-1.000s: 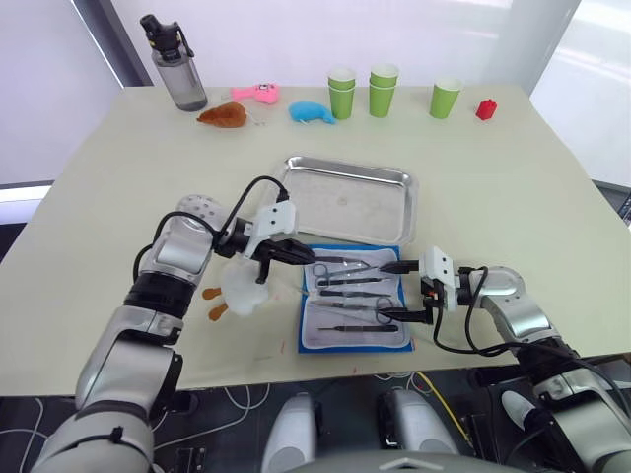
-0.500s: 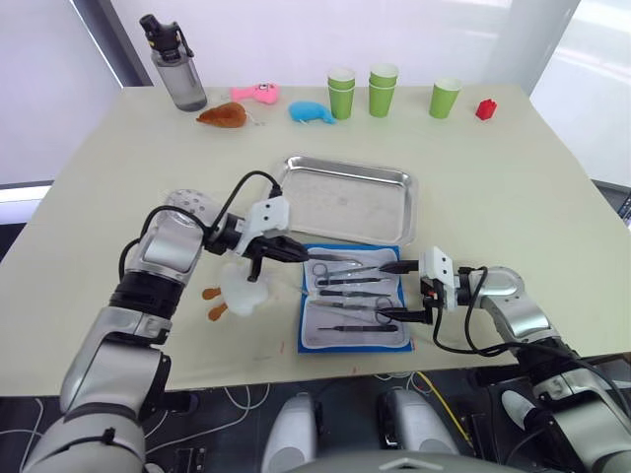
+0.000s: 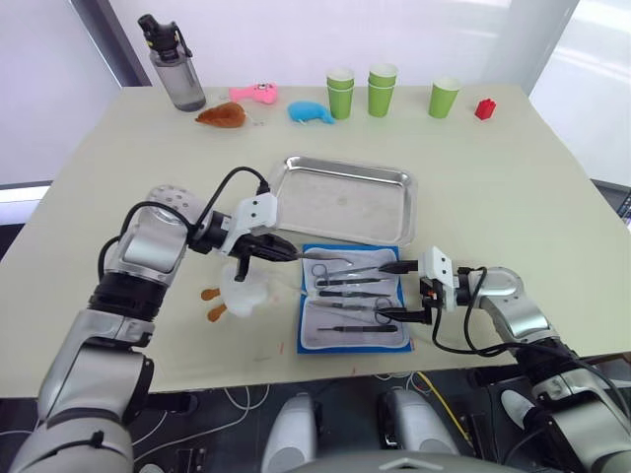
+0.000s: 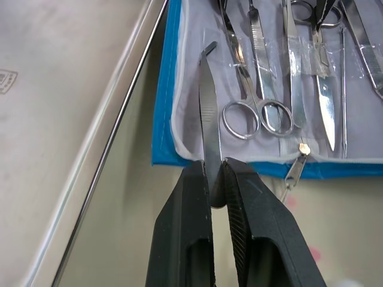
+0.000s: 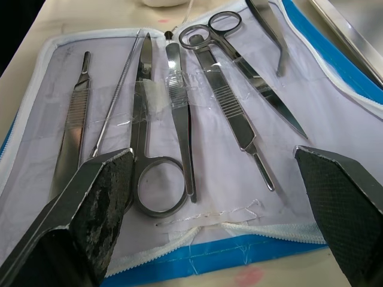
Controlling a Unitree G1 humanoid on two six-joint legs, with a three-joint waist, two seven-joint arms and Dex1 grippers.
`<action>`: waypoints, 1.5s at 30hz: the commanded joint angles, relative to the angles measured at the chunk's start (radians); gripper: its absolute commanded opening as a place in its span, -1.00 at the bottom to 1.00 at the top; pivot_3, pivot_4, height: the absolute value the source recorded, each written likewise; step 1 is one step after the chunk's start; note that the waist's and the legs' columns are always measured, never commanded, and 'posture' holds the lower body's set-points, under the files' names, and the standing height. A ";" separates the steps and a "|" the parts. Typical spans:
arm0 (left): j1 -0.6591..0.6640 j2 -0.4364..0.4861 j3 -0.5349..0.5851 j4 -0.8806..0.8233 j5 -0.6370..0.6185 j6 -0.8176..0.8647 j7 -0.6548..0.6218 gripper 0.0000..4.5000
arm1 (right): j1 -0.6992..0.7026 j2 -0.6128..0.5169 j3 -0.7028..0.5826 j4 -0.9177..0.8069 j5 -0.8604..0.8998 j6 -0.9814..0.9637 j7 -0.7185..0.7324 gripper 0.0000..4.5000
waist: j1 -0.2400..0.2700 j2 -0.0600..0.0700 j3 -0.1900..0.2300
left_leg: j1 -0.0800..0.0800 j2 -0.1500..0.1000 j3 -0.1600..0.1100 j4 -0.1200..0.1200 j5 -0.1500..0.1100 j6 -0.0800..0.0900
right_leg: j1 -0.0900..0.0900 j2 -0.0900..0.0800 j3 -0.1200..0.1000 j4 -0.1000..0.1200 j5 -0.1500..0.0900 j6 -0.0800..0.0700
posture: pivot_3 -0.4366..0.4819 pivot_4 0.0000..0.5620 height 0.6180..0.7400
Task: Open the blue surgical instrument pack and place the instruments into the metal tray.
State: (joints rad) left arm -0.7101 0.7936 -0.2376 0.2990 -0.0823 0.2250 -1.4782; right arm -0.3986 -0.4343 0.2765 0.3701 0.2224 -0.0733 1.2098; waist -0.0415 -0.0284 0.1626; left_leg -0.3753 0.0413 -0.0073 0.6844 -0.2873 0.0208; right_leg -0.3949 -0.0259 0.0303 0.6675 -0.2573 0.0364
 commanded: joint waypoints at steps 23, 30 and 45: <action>0.065 0.116 0.148 -0.167 -0.148 0.140 0.002 -0.97 | 0.065 -0.008 0.064 0.124 -0.115 0.050 -0.045 1.00 | -0.001 0.000 0.000 | 0.000 0.001 0.000 -0.002 0.000 0.000 | 0.000 -0.003 0.000 -0.003 0.000 0.000 | -0.05 -0.47 0.91; 0.018 0.003 0.281 -0.174 -0.247 0.265 0.221 -0.97 | 0.070 -0.006 0.068 0.121 -0.116 0.048 -0.045 1.00 | 0.000 -0.001 -0.001 | 0.000 0.001 -0.001 -0.002 0.000 0.000 | 0.001 -0.002 -0.002 -0.004 0.000 0.000 | -0.05 -0.47 0.91; -0.003 -0.330 0.320 -0.140 -0.097 0.429 0.955 -0.97 | 0.066 -0.010 0.066 0.129 -0.120 0.042 -0.041 1.00 | 0.001 -0.005 -0.003 | 0.003 0.000 -0.001 -0.003 0.000 0.000 | 0.003 0.000 -0.002 -0.004 0.005 0.001 | -0.05 -0.47 0.91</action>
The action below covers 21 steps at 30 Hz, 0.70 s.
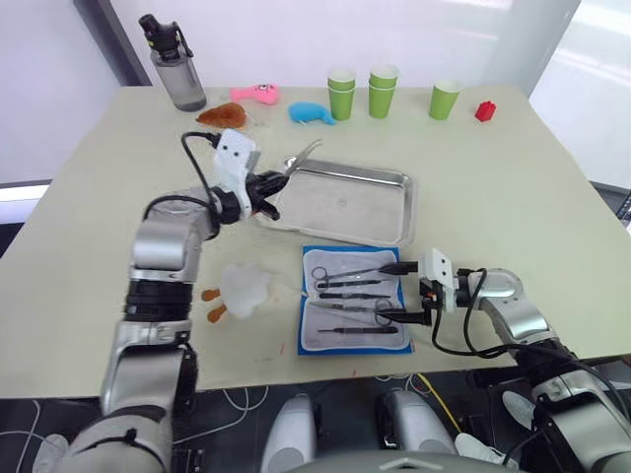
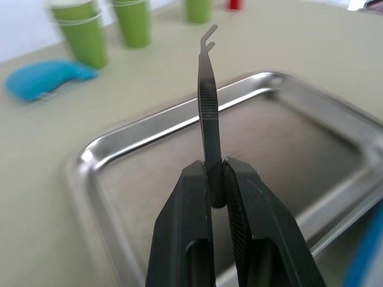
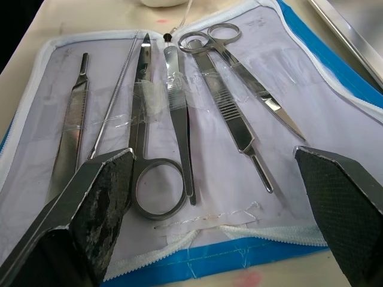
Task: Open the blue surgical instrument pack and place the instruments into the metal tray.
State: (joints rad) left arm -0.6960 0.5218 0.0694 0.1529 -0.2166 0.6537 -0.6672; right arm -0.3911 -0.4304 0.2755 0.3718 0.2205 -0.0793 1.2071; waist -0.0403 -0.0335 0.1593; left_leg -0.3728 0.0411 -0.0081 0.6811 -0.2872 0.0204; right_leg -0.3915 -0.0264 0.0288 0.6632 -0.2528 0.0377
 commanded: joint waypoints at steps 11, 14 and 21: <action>-0.083 -0.181 -0.005 0.215 0.130 -0.008 0.395 -0.97 | 0.064 -0.007 0.067 0.127 -0.120 0.043 -0.039 1.00 | -0.001 -0.001 0.000 | 0.010 -0.004 0.000 -0.011 0.004 -0.006 | 0.005 -0.002 0.001 -0.002 0.001 -0.001 | -0.05 -0.47 0.91; -0.104 -0.180 -0.029 0.269 0.149 -0.027 0.390 -0.97 | 0.060 -0.006 0.067 0.130 -0.121 0.043 -0.039 1.00 | -0.001 -0.001 0.000 | 0.011 -0.003 0.000 -0.011 0.004 -0.007 | 0.005 -0.001 0.001 -0.002 0.001 -0.001 | -0.05 -0.47 0.91; -0.142 -0.201 -0.011 0.348 0.134 -0.026 0.395 -0.97 | 0.064 -0.004 0.063 0.125 -0.120 0.042 -0.047 1.00 | -0.001 -0.001 0.000 | 0.011 -0.003 0.000 -0.012 0.004 -0.007 | 0.005 -0.001 0.001 -0.003 0.001 -0.001 | -0.05 -0.47 0.91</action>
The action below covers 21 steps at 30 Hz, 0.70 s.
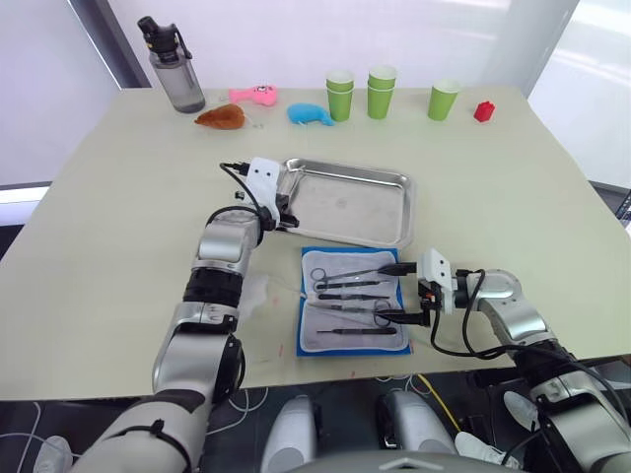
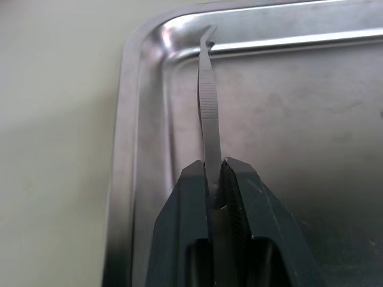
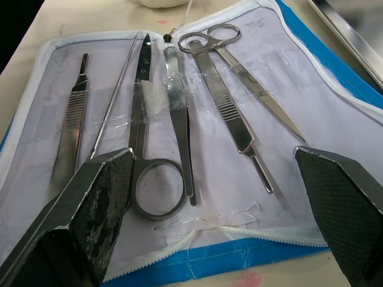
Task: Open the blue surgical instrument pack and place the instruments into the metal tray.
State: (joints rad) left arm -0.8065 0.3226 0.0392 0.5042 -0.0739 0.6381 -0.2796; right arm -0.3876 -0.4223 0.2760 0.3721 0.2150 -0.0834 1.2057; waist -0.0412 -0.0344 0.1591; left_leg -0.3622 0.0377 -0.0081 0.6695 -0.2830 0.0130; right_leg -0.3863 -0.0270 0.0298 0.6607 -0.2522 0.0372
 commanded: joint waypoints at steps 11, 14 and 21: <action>-0.015 -0.022 0.039 -0.023 -0.019 0.029 0.039 -0.48 | 0.063 -0.010 0.059 0.118 -0.112 0.049 -0.053 1.00 | 0.000 0.000 0.000 | 0.000 0.000 0.000 -0.001 0.001 -0.001 | 0.000 0.000 0.000 0.000 0.000 0.000 | -0.05 -0.47 0.91; -0.017 -0.025 0.041 -0.031 -0.017 0.035 0.044 0.16 | 0.064 -0.007 0.060 0.120 -0.112 0.048 -0.055 1.00 | 0.000 0.000 0.000 | 0.000 0.000 0.000 -0.001 0.001 -0.001 | 0.000 0.000 0.000 0.000 0.000 0.000 | -0.05 -0.47 0.91; -0.005 -0.020 0.039 -0.147 -0.032 0.045 0.032 0.97 | 0.067 -0.004 0.060 0.120 -0.113 0.046 -0.059 1.00 | -0.002 0.000 0.000 | 0.001 0.000 0.000 -0.001 0.001 -0.002 | 0.000 0.000 0.000 0.000 -0.001 0.002 | -0.05 -0.47 0.91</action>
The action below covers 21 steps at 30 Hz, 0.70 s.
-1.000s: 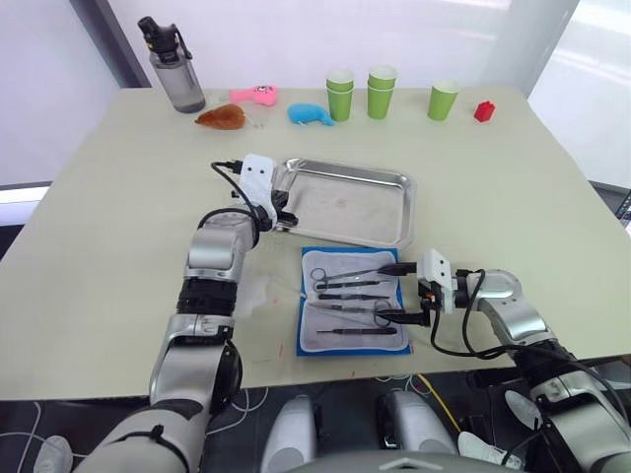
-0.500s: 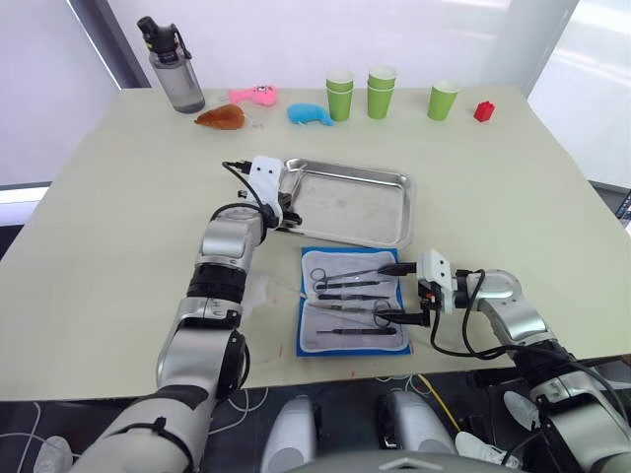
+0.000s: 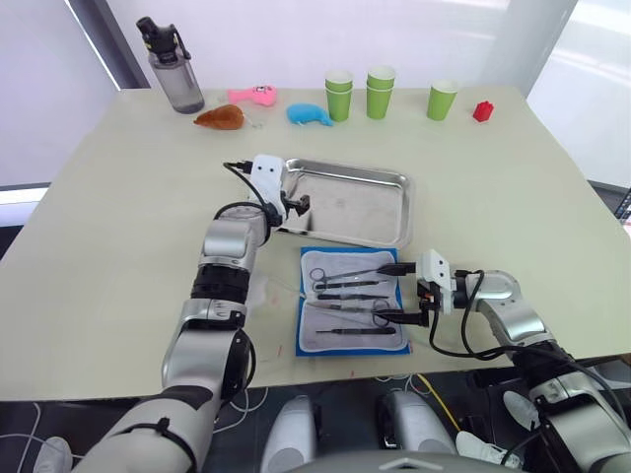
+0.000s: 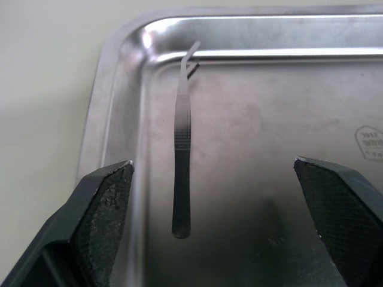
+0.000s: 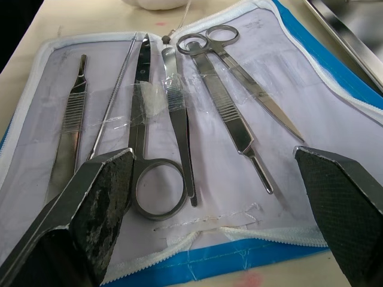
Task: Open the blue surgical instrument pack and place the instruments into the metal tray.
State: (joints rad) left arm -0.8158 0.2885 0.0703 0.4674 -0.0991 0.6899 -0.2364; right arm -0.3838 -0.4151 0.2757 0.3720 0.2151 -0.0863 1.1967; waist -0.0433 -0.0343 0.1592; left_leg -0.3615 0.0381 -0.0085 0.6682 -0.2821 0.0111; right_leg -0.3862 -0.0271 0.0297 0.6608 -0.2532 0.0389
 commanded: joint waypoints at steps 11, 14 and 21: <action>0.150 0.134 -0.024 -0.414 -0.134 -0.153 -0.384 0.97 | 0.069 -0.009 0.061 0.112 -0.110 0.055 -0.054 1.00 | -0.001 0.000 0.000 | 0.000 0.000 0.000 -0.002 0.003 -0.006 | 0.000 -0.003 0.000 0.000 0.000 0.001 | -0.05 -0.47 0.91; 0.212 0.215 0.017 -0.475 -0.232 -0.159 -0.554 0.97 | 0.072 -0.009 0.061 0.109 -0.111 0.056 -0.053 1.00 | -0.002 0.000 0.000 | 0.000 0.001 0.000 -0.003 0.003 -0.006 | 0.000 -0.003 0.000 -0.001 0.000 -0.001 | -0.05 -0.47 0.91; 0.316 0.473 0.050 -0.558 -0.422 -0.159 -0.981 0.97 | 0.072 -0.004 0.058 0.112 -0.111 0.054 -0.057 1.00 | -0.001 0.001 0.001 | 0.001 0.003 -0.001 -0.004 0.003 -0.006 | -0.001 -0.004 -0.001 -0.003 -0.003 -0.005 | -0.05 -0.47 0.91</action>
State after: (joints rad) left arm -0.4996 0.7198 0.0819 -0.0434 -0.4655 0.5504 -1.1107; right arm -0.3745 -0.4062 0.2717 0.3695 0.2143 -0.0886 1.1860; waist -0.0442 -0.0329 0.1601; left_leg -0.3609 0.0412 -0.0090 0.6635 -0.2788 0.0055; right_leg -0.3869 -0.0317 0.0293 0.6578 -0.2561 0.0337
